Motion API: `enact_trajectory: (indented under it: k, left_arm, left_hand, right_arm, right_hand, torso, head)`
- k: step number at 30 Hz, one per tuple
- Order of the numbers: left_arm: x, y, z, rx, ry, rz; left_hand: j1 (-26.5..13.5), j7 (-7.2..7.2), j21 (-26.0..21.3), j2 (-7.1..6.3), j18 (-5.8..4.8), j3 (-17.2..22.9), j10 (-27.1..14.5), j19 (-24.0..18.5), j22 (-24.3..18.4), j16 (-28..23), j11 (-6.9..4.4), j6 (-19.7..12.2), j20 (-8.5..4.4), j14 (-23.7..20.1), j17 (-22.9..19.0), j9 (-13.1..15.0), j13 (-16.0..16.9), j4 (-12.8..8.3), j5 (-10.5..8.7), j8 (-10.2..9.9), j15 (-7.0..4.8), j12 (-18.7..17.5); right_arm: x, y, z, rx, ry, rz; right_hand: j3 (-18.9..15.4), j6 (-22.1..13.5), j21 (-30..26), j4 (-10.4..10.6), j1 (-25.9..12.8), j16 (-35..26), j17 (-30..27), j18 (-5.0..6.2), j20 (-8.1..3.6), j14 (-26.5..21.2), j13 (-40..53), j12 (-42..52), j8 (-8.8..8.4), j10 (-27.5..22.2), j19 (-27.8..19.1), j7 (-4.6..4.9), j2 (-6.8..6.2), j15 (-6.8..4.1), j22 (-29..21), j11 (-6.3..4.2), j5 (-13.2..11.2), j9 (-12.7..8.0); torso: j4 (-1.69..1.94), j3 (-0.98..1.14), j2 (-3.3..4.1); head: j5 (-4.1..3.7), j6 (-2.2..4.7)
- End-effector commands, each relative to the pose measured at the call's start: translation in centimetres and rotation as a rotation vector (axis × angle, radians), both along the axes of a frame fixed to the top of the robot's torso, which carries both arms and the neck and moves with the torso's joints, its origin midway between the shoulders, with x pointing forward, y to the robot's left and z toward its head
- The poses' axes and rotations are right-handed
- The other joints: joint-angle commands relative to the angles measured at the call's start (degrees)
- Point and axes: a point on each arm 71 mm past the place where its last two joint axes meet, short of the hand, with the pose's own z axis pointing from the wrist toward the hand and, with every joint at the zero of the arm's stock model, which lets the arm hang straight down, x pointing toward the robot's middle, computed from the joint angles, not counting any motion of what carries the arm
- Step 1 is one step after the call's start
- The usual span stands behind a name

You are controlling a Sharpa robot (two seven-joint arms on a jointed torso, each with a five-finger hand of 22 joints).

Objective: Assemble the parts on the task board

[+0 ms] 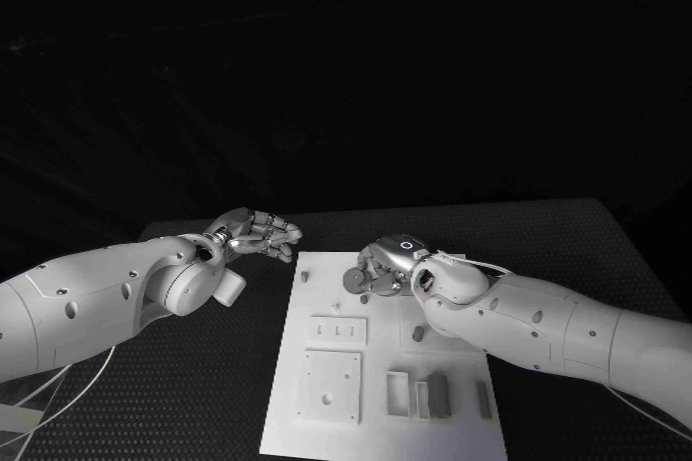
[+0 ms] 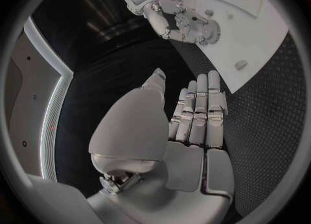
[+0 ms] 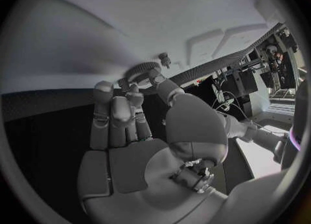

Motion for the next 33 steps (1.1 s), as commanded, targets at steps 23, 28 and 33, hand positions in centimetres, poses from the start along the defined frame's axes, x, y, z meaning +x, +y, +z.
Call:
enact_trajectory:
  k: [23, 28, 33]
  left_arm:
    - [0.6, 1.3, 0.0, 0.004, -0.012, 0.027]
    - [0.6, 1.6, -0.6, 0.009, -0.009, 0.041]
    - [0.6, 1.6, -0.9, 0.008, -0.005, 0.039]
  left_hand:
    - [0.0, 1.71, -0.4, 0.41, 0.63, -0.3, 0.4, 0.1, 0.1, -0.4, 0.12, -0.1, -0.16, 0.5, 0.2, 0.1, 0.2, 0.0, -0.01, -0.2, -0.03, -0.3]
    - [0.1, 1.72, -0.5, 0.51, 0.61, -0.5, 3.7, 0.2, 0.2, -0.7, -1.09, 0.6, -0.16, 0.5, 0.4, 0.3, 1.3, 0.0, -0.02, 0.1, -0.03, 1.5]
    - [0.2, 1.66, -0.6, 0.54, 0.61, -0.6, 2.3, 0.2, 0.3, -0.9, -0.51, 0.5, -0.15, 0.6, 0.7, 0.3, 1.3, 0.0, -0.01, -0.1, -0.01, 0.6]
  right_arm:
    - [0.0, -7.5, 7.1, 0.457, 0.069, 0.022]
    - [0.6, -11.1, 7.1, 0.474, 0.102, -0.046]
    - [1.1, -13.9, 6.8, 0.456, 0.111, -0.085]
  right_hand:
    - [1.8, -0.7, -2.3, -0.4, 4.3, -3.2, -0.8, 2.68, 1.14, -2.7, -1.3, -1.6, 1.34, -2.9, -3.5, 2.18, -0.8, 0.07, 0.0, 0.05, 0.2, 0.6]
    - [2.6, -1.1, -6.5, -0.5, 6.1, -10.9, -4.8, 1.81, 3.32, -6.2, -6.0, -8.1, 1.47, -5.4, -8.5, 2.3, 0.0, 0.3, -1.6, 0.22, 0.2, 0.9]
    - [2.4, -1.6, -8.6, -0.5, 7.0, -15.3, -7.4, 1.74, 4.34, -6.3, -9.2, -12.2, 1.49, -6.0, -10.0, 2.63, -0.23, 0.49, -2.7, 0.4, 0.1, 1.1]
  torso:
    - [-0.89, 0.34, -0.68]
    - [-1.63, 0.59, -1.42]
    - [-2.27, 0.91, -1.94]
  head:
    - [-0.48, 1.65]
    - [-0.87, 1.83]
    - [-1.35, 2.1]
